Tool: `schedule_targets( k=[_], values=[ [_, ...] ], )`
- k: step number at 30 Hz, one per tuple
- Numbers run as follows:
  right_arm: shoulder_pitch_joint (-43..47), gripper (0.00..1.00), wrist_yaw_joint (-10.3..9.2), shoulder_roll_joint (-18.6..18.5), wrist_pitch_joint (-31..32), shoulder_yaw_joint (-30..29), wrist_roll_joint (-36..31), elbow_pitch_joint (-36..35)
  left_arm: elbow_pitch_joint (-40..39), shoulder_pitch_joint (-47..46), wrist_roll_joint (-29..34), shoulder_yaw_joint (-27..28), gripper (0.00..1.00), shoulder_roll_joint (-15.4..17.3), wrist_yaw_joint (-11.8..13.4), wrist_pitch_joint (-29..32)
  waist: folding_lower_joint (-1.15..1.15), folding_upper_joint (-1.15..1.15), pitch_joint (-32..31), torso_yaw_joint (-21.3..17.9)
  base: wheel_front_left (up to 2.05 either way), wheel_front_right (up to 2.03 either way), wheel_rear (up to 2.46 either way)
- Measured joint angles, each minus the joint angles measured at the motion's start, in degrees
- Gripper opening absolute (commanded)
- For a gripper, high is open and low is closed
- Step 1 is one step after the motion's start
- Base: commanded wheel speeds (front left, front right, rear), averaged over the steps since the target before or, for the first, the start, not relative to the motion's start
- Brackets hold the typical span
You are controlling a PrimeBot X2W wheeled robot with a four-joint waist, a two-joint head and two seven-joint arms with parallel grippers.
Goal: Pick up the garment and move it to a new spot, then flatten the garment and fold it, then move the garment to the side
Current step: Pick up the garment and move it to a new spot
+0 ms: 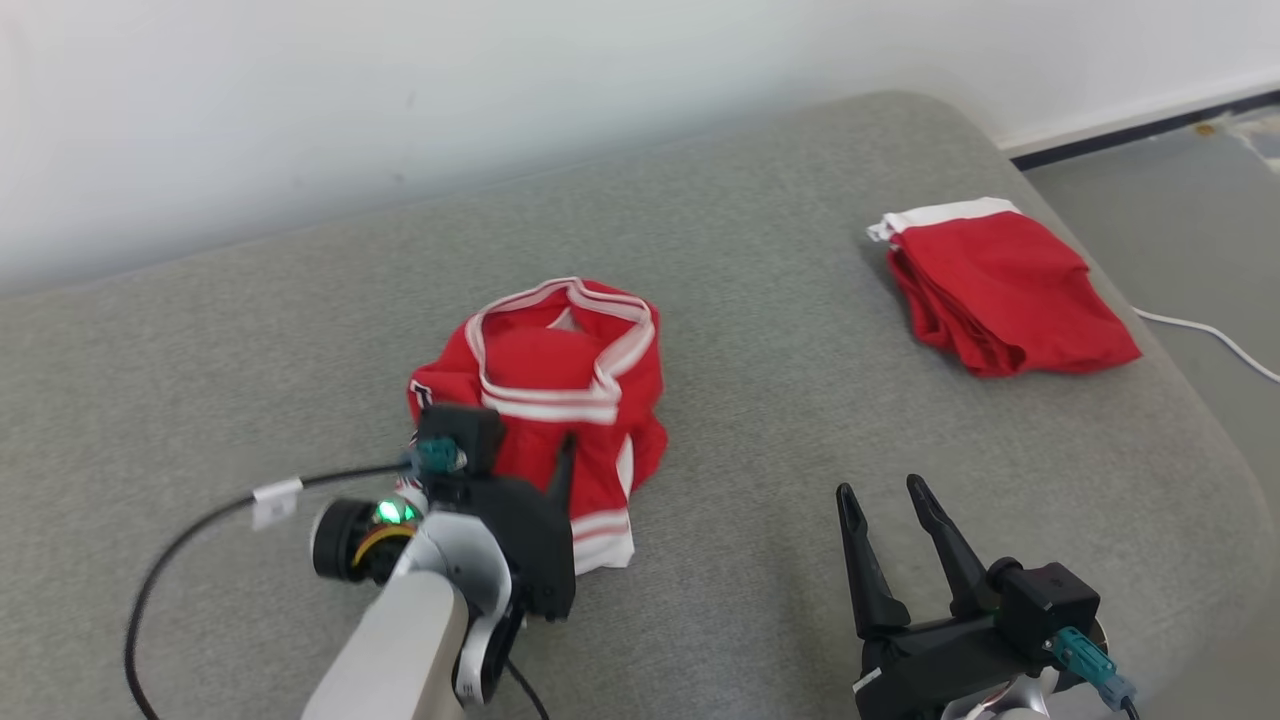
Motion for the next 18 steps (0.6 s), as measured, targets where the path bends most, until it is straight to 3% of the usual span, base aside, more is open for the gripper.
schedule_targets(
  k=[9,15,18],
  values=[
    [0.8,1.0,0.0,0.0,0.1,-1.6,-0.6,-0.2,-0.2,2.7,-3.6,-1.5,1.0,-0.3,0.6,-6.4,0.0,0.0,-1.0,3.2,0.0,0.0,0.0],
    [2.6,1.0,0.0,0.0,0.6,-3.0,-1.1,-0.6,-6.9,8.5,-3.2,-2.4,1.0,0.0,0.9,-16.2,0.0,0.0,-2.1,6.1,0.0,0.0,0.0],
    [3.1,1.0,0.0,0.1,0.8,-3.4,-1.1,-0.7,-8.3,12.8,-2.8,-0.9,1.0,1.5,2.2,-21.7,0.0,0.0,-3.0,7.4,0.0,0.0,0.0]
  ],
)
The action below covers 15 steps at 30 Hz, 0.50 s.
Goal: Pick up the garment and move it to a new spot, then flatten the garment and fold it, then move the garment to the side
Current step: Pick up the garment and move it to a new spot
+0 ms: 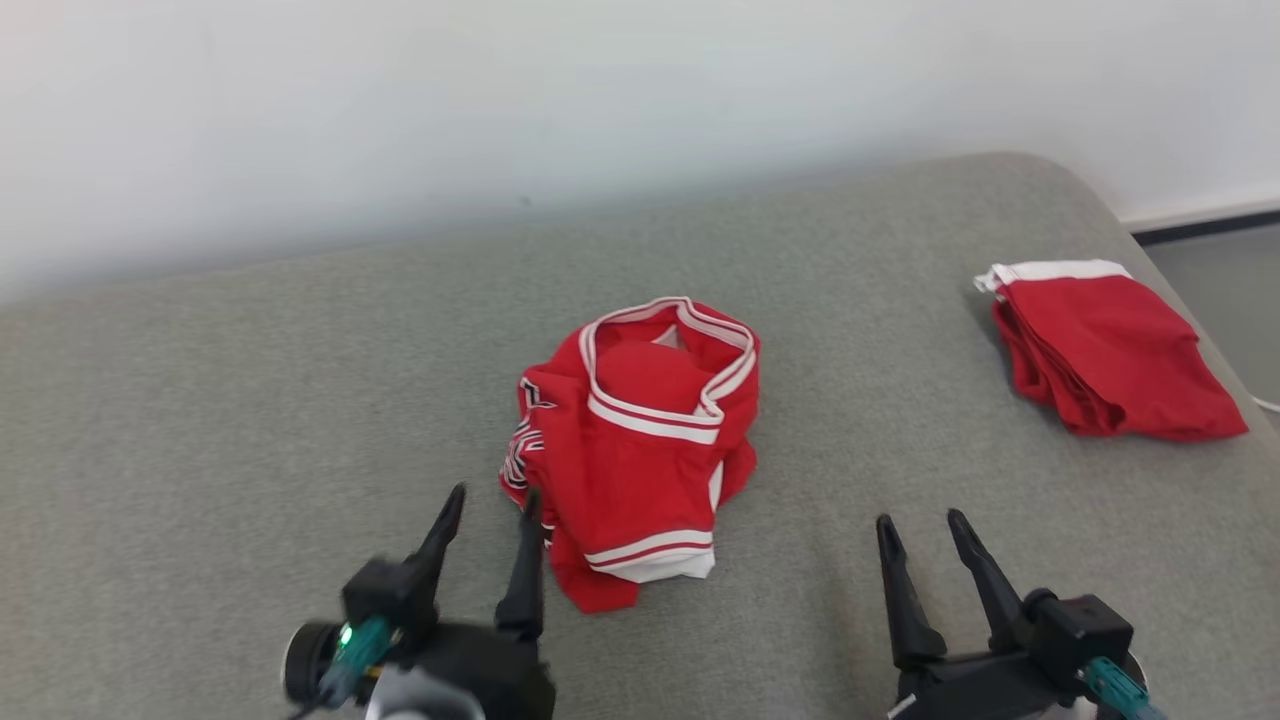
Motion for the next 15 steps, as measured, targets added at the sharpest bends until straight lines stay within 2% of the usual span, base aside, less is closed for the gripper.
schedule_targets(
  k=[4,9,12,15],
  values=[
    [1.1,1.0,0.0,0.0,0.0,-0.9,0.0,0.2,-2.8,5.0,0.6,2.7,1.0,1.3,0.9,-4.1,0.0,0.0,-1.3,1.9,0.0,0.0,0.0],
    [1.7,1.0,0.0,0.0,-0.2,-1.5,0.0,0.4,-10.8,11.2,4.1,9.0,1.0,1.8,1.4,-4.7,0.0,0.0,-2.5,4.3,0.0,0.0,0.0],
    [2.0,1.0,0.0,0.0,-0.6,-1.9,0.0,0.6,-16.2,16.7,7.5,14.3,1.0,1.0,0.5,-4.7,0.0,0.0,-3.1,5.9,0.0,0.0,0.0],
    [2.5,1.0,0.0,0.0,-0.9,-1.5,-0.3,1.1,-17.8,19.6,10.1,17.2,1.0,0.6,-0.9,-4.7,0.0,0.0,-3.5,6.8,0.0,0.0,0.0]
  ],
)
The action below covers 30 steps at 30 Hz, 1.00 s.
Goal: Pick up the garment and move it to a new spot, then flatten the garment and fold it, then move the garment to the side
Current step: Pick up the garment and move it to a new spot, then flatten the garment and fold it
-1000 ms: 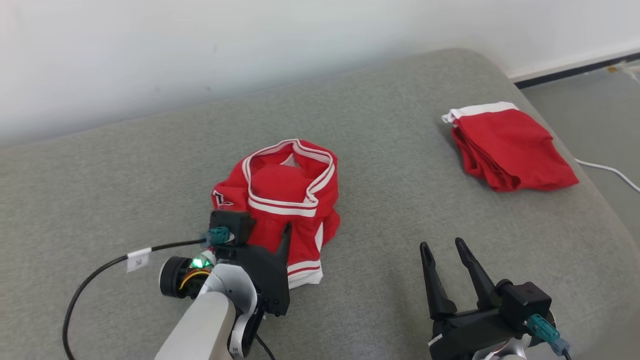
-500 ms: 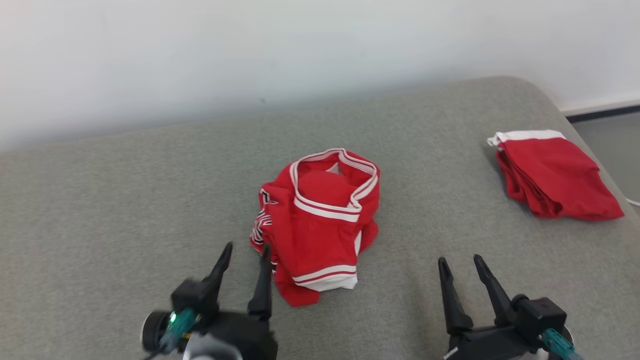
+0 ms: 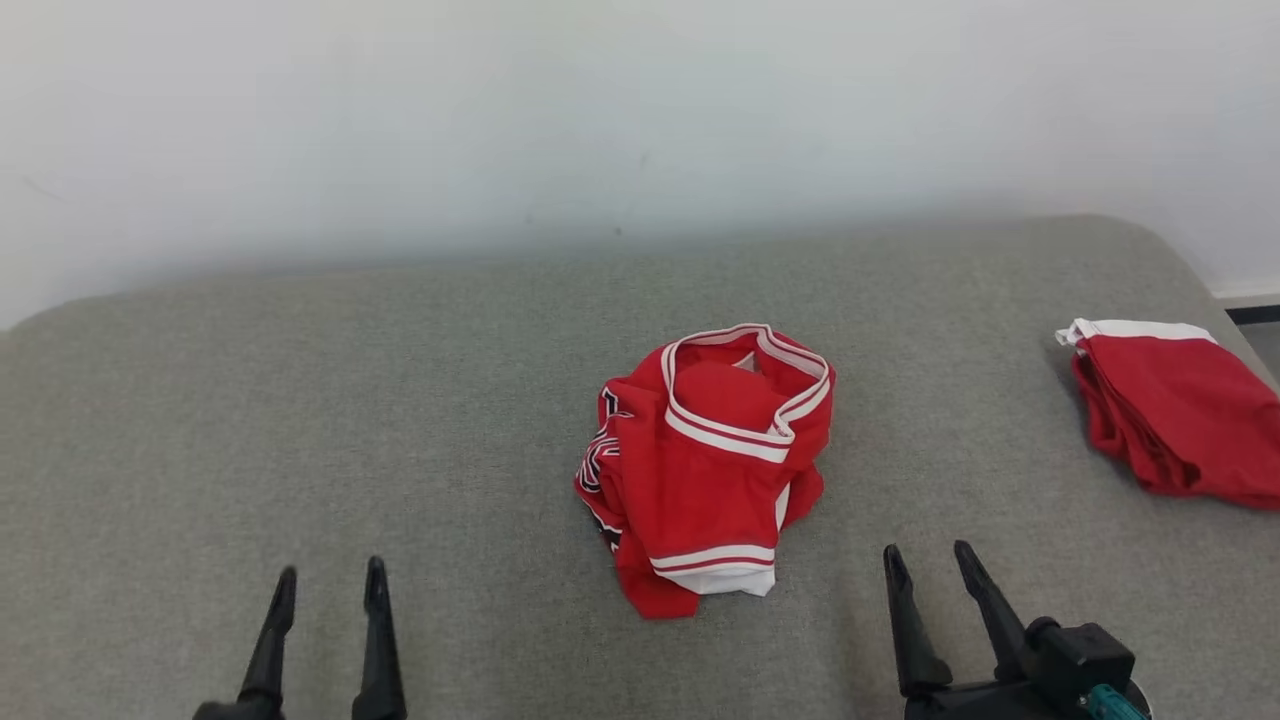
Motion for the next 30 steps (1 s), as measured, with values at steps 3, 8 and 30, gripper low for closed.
schedule_targets(
  k=[3,8,30],
  values=[
    [0.5,1.0,0.0,0.0,-0.4,-0.1,-0.1,0.5,-1.1,2.6,2.1,2.5,1.0,-0.5,-0.8,0.0,0.0,0.0,-0.4,0.7,0.0,0.0,0.0],
    [1.0,1.0,0.0,0.0,-0.7,-0.1,-0.2,0.9,-1.6,6.0,4.4,5.3,1.0,-1.2,-3.3,0.0,0.0,-0.01,-0.8,1.3,0.0,0.0,0.0],
    [1.3,1.0,0.0,0.0,-0.7,0.1,-0.5,1.6,1.3,7.5,7.2,8.5,1.0,-2.3,-7.3,0.0,0.0,0.0,-0.5,1.0,0.0,0.0,0.0]
  ],
)
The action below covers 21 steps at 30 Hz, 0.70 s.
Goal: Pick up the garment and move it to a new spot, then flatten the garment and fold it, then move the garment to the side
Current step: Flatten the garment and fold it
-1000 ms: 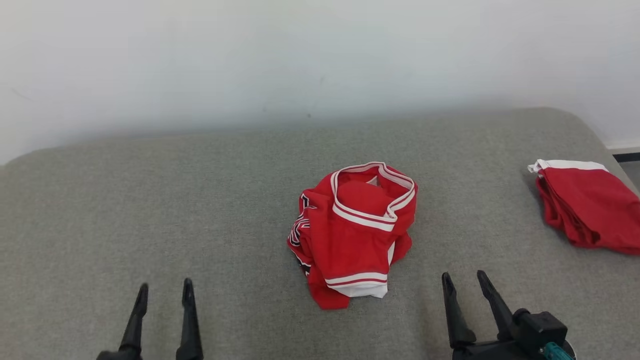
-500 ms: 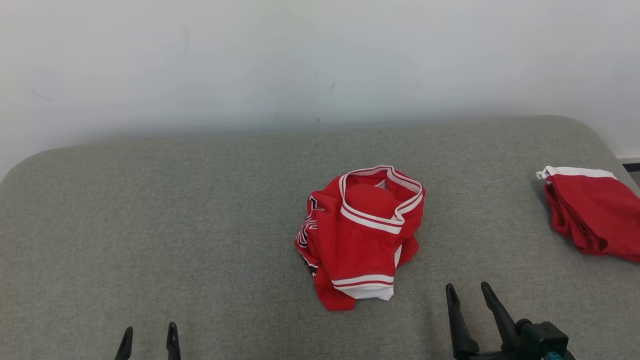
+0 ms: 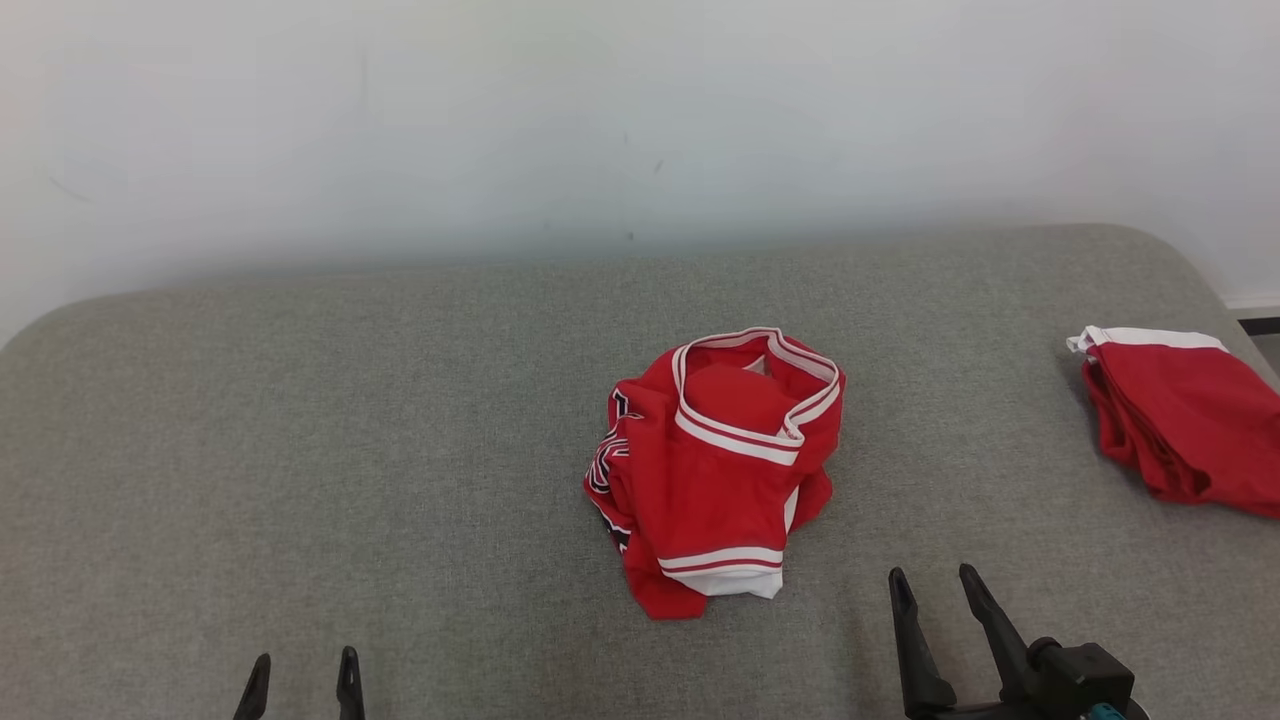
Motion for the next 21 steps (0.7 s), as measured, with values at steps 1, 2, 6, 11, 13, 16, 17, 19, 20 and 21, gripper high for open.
schedule_targets(
  k=[1,2,6,11,13,16,17,19,20,21],
  values=[
    [0.0,1.0,0.0,0.0,0.0,0.0,0.0,0.0,0.1,0.0,0.0,0.0,1.0,0.0,-0.1,0.0,0.0,0.0,0.0,0.0,0.0,0.0,0.0],
    [0.0,1.0,0.0,0.0,0.0,0.0,0.1,0.1,0.2,-0.1,0.0,0.0,1.0,0.0,-0.1,0.0,0.0,0.0,0.1,0.0,0.0,0.0,0.0],
    [-0.1,1.0,0.0,0.0,0.0,0.1,0.3,0.3,0.5,-0.2,0.0,-0.2,1.0,0.0,-0.3,0.0,0.0,0.0,0.2,0.1,0.0,0.0,0.0],
    [-0.2,1.0,0.0,0.0,-0.1,0.2,0.5,0.5,0.8,-0.5,0.0,-0.4,1.0,0.0,-0.4,0.0,0.0,0.0,0.3,0.2,0.0,0.0,0.0],
    [-0.2,1.0,0.0,0.0,-0.2,0.2,0.6,0.6,0.9,-0.6,0.0,-0.4,1.0,0.0,-0.5,0.0,0.0,0.0,0.3,0.2,0.0,0.0,0.0],
    [-0.2,1.0,0.0,0.0,-0.3,0.3,0.9,0.6,1.0,-0.6,0.0,-0.4,1.0,0.0,-0.5,0.0,0.0,0.0,0.3,0.2,0.0,0.0,0.0],
    [-0.2,1.0,0.0,0.0,-0.3,0.3,0.9,0.7,1.0,-0.6,0.1,-0.5,1.0,0.0,-0.5,0.0,0.0,0.0,0.4,0.2,0.0,0.0,0.0],
    [-0.3,1.0,0.0,0.0,-0.3,0.3,0.9,0.8,1.1,-0.7,0.1,-0.5,1.0,0.0,-0.5,0.0,0.0,0.0,0.4,0.1,0.0,0.0,0.0],
    [-0.4,1.0,0.0,0.0,-0.3,0.4,0.9,0.9,1.2,-0.7,0.1,-0.5,1.0,0.0,-0.5,0.0,0.0,0.0,0.4,0.1,0.0,0.0,0.0],
    [-0.5,1.0,0.0,0.0,-0.4,0.4,0.9,0.9,1.3,-0.8,0.1,-0.6,1.0,0.0,-0.5,0.0,0.0,0.0,0.5,0.0,0.0,0.0,0.0]
  ],
)
